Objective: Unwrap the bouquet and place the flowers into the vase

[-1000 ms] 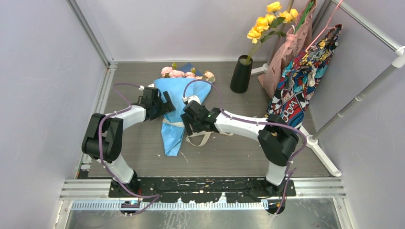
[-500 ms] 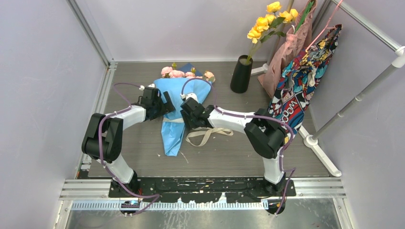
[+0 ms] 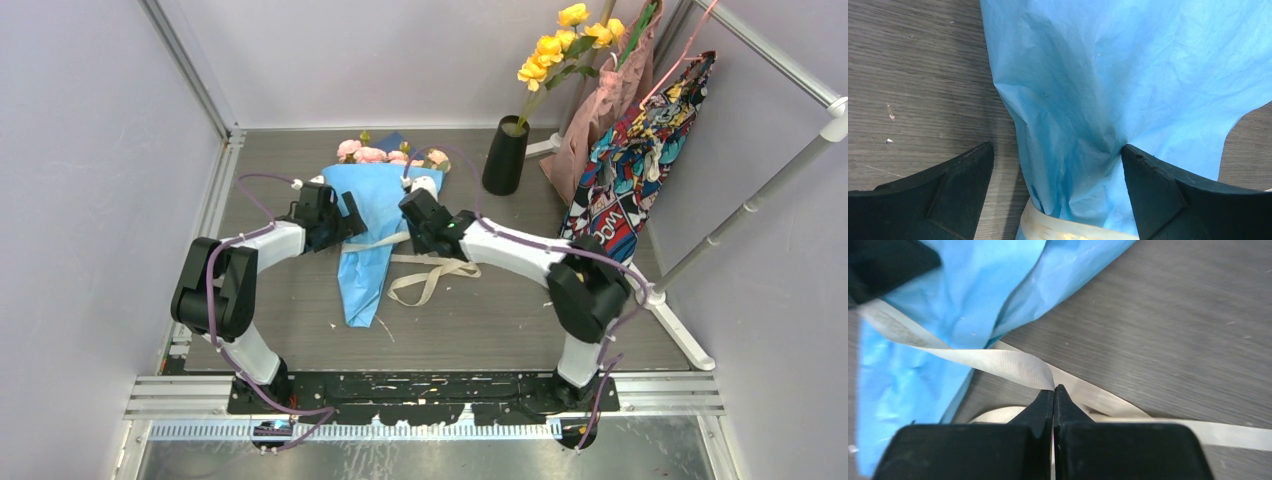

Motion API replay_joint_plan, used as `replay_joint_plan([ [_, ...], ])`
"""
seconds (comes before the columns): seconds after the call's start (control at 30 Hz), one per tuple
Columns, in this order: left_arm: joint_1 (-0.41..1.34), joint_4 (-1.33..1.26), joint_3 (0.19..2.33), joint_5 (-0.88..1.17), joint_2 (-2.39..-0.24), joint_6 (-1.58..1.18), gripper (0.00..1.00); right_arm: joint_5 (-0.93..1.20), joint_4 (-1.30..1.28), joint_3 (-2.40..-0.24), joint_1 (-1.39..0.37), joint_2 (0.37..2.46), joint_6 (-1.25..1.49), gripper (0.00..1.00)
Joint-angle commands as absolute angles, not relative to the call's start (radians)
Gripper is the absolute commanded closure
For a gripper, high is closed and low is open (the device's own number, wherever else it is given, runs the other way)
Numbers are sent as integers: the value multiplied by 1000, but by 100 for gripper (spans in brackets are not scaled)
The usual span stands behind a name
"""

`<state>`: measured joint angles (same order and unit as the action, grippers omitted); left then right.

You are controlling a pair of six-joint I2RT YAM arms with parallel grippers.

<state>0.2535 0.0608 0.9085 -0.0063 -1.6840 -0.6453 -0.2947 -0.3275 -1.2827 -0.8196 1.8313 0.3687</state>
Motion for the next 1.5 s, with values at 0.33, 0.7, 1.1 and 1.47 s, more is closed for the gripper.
replay_joint_plan([
  [0.33, 247, 102, 874, 23, -1690, -635, 0, -368, -320, -1273, -694, 1572, 338, 29],
  [0.7, 247, 104, 874, 33, -1684, -630, 0, -254, -333, -1266, -746, 1749, 396, 12],
  [1.1, 247, 108, 873, 49, -1673, -628, 0, -193, -242, -1266, -762, 1930, 393, 14],
  [1.47, 247, 122, 873, 31, -1658, -618, 0, -165, -231, -1252, -745, 1952, 403, 74],
])
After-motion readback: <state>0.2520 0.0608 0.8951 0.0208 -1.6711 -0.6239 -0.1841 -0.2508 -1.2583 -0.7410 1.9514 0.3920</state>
